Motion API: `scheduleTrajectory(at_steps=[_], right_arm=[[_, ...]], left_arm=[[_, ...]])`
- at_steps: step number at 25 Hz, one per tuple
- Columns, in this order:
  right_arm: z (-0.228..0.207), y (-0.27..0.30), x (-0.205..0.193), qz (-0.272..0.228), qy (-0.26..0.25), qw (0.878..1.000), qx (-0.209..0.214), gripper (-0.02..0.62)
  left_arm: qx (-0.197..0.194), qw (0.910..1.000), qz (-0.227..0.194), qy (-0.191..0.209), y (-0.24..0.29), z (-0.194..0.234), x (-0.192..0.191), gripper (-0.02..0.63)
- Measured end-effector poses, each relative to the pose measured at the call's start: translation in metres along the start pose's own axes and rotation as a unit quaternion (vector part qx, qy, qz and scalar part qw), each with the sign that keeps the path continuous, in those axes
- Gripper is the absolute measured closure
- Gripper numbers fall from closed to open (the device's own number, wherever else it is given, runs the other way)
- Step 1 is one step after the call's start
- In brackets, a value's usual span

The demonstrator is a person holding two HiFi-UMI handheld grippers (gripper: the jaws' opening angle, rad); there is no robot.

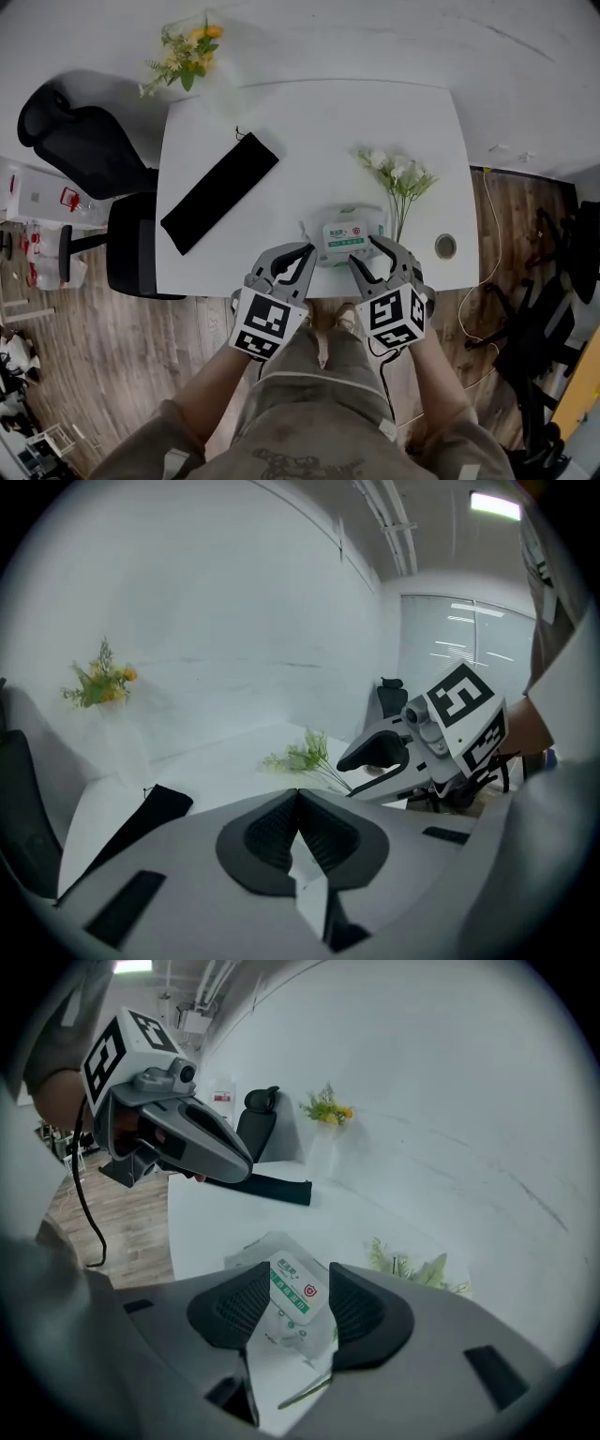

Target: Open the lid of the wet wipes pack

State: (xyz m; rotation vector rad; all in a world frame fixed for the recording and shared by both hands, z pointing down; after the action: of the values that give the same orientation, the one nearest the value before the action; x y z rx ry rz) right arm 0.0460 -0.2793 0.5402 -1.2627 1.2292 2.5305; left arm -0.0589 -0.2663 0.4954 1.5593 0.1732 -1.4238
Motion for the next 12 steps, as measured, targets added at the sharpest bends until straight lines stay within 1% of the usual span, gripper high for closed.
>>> scheduleTrajectory(at_steps=[5,12], right_arm=[[0.014,0.026,-0.022,0.012,-0.045,0.999,0.002,0.374],[0.030,0.046,-0.038,0.015,-0.118,0.993,0.000,0.365]], left_arm=[[-0.007,0.9986,0.052,-0.008,0.029,0.003,-0.043,0.589],[-0.010,0.9963,0.083,-0.023,0.054,0.005,-0.087,0.589]])
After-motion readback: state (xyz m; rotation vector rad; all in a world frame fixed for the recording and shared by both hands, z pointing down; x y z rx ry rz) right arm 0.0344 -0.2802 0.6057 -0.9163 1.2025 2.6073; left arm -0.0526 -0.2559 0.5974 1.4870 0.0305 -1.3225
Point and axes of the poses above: the fingertips, and each gripper's own axes: y forward along the fingers, z to its left, x out of its top, the point moved 3 cm from there along -y, backward along the fingers, and after that the axes turned 14 degrees about -x, right-handed, at the moved point
